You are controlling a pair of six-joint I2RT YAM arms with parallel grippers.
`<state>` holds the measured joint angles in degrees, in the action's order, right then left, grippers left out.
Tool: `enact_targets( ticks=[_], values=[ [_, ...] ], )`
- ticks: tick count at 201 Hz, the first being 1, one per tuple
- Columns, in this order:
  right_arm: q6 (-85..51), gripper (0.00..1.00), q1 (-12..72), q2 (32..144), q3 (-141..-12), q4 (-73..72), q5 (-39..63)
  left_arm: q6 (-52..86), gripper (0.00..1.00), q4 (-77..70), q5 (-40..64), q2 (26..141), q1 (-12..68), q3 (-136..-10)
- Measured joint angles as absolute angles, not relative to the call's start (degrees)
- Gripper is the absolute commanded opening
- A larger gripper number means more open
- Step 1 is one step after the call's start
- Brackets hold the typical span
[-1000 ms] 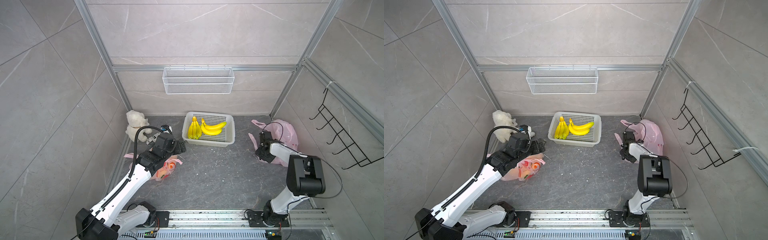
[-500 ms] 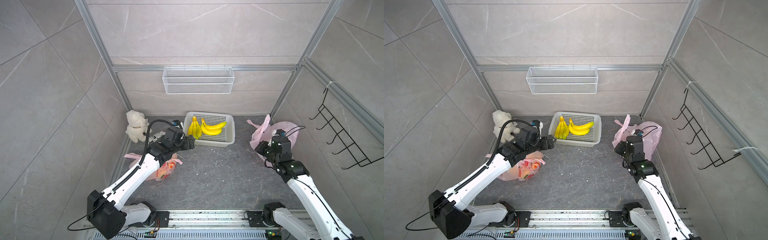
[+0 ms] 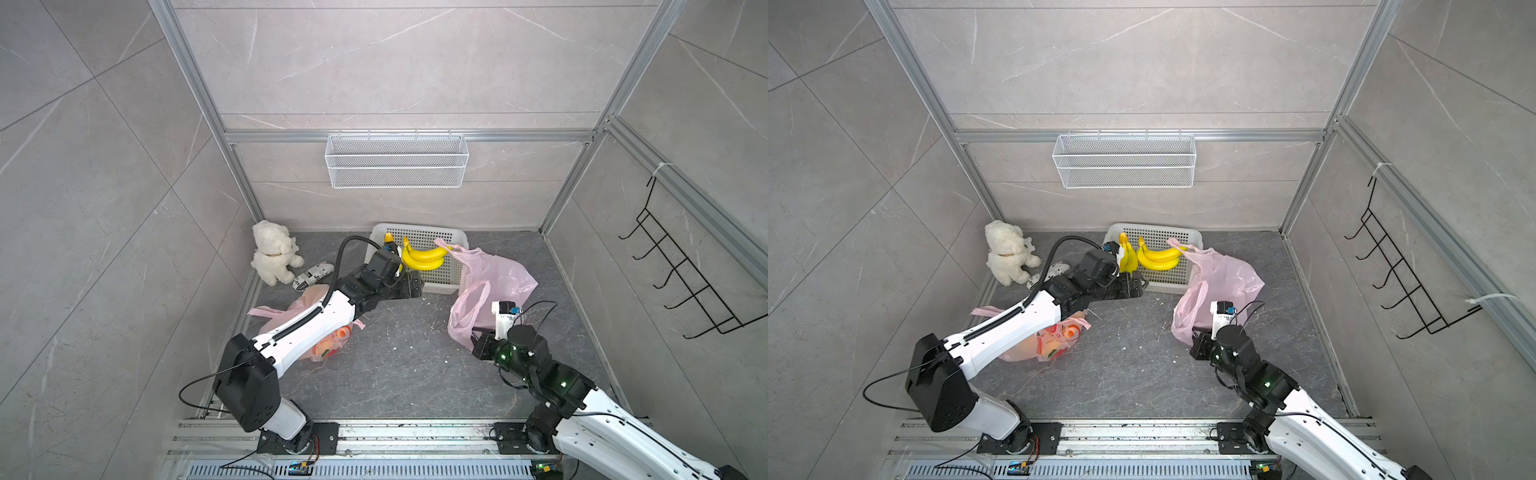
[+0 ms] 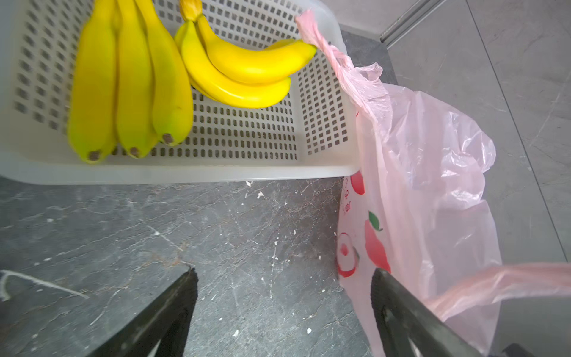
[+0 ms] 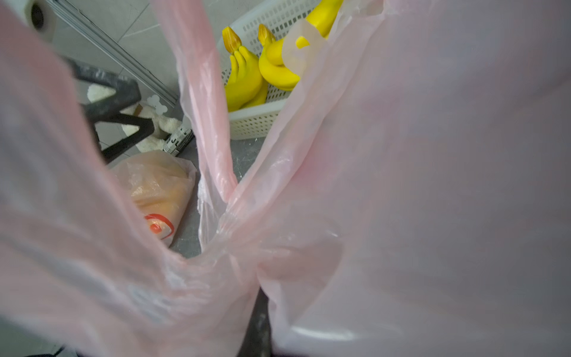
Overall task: Place the banana into a plastic bag & tie a knot
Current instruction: Pick up the plastic bag at the center of the board.
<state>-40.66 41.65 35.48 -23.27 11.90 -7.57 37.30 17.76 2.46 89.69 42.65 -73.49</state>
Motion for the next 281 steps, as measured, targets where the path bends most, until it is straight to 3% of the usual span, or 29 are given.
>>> enact_targets(
  ticks=[66,121,170,281],
  values=[
    [-43.62,0.0,51.48,40.86,-15.09,3.88,-13.26,44.01,0.84,9.87,7.55,99.61,45.45,-74.19],
    [-45.06,0.0,53.04,41.36,-13.04,-0.71,-16.56,45.12,0.67,4.69,12.69,106.89,47.31,-77.14],
    [-45.3,0.0,53.08,41.58,-13.02,-1.98,-16.84,45.45,0.7,-3.66,14.39,107.24,48.69,-74.04],
    [-45.28,0.0,53.15,41.56,-12.67,-2.83,-17.21,45.71,0.31,-5.98,17.17,111.5,49.25,-77.6]
  ],
)
